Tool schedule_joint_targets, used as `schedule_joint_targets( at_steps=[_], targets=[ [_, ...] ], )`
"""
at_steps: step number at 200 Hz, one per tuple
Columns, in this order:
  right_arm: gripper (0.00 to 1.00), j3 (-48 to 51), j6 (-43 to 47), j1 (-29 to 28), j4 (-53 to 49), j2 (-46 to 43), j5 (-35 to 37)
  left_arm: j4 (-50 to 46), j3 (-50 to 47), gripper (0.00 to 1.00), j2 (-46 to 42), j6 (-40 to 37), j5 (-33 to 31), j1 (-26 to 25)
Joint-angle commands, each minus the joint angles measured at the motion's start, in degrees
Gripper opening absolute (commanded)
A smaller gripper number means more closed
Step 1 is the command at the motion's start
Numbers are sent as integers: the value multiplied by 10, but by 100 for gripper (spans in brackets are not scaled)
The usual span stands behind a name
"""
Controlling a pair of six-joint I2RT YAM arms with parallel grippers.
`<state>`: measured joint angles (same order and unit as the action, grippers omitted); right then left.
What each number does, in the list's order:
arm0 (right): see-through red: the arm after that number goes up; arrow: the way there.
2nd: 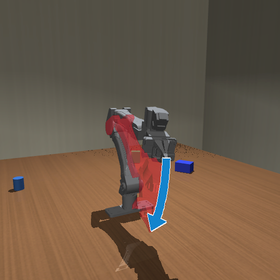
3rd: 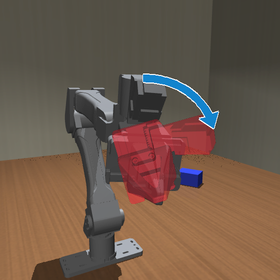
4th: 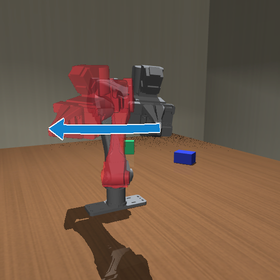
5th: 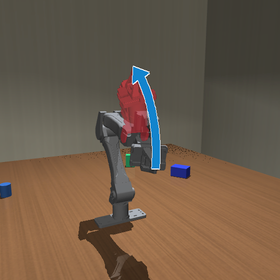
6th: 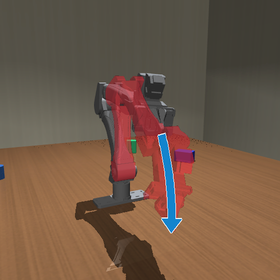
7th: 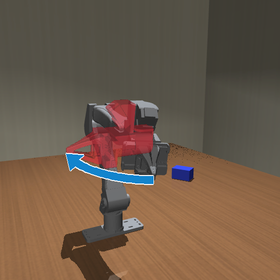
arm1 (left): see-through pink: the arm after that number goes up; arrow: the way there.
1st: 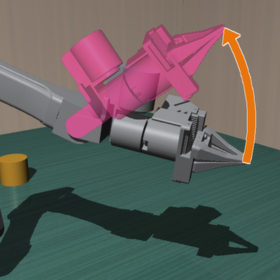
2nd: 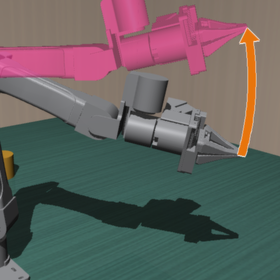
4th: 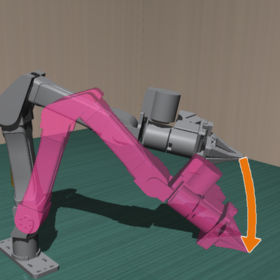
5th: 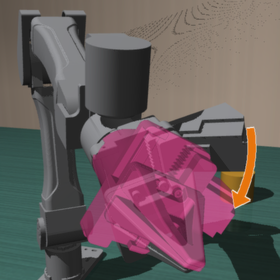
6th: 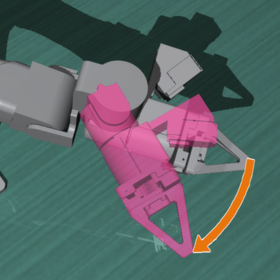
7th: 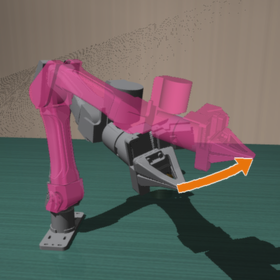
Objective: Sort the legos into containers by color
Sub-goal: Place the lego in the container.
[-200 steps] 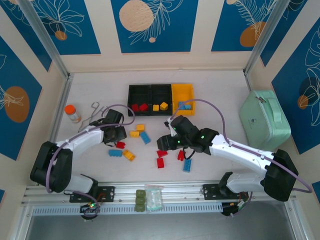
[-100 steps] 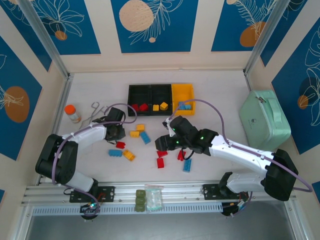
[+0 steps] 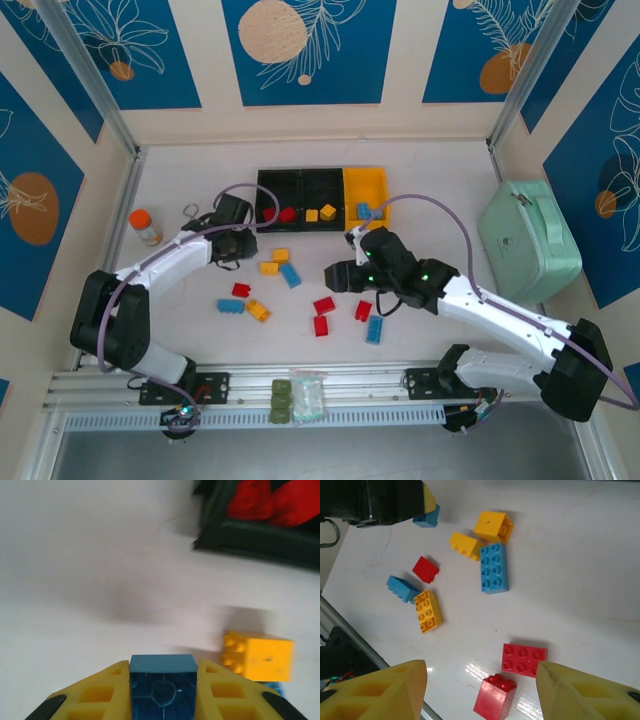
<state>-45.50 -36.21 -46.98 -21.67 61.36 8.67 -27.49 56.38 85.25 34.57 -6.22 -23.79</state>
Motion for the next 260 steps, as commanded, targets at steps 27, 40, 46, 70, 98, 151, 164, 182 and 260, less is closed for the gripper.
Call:
schedule_joint_targets(
  at_steps=[27,40,46,70,98,151,164,182,260],
  targets=[
    [59,52,-50,53,-56,-89,28,-32,124,26,45,0,27,-65],
    [59,66,-62,69,-68,-113,31,-37,164,27,72,-1,30,-81],
    [59,72,-66,76,-75,-124,33,-39,182,27,86,-1,30,-90],
    [60,87,-81,100,-104,-158,42,-46,260,27,144,-2,34,-120],
    [60,101,-89,125,-126,-198,46,-59,359,27,216,-4,41,-149],
    [60,124,-93,164,-149,-246,24,-86,543,27,349,-8,60,-183],
    [60,129,-94,170,-152,-254,21,-91,588,27,381,-11,62,-189],
    [60,134,-96,177,-155,-262,18,-98,648,27,425,-15,61,-196],
    [60,142,-99,186,-163,-281,14,-144,826,27,560,-38,46,-204]
  ],
)
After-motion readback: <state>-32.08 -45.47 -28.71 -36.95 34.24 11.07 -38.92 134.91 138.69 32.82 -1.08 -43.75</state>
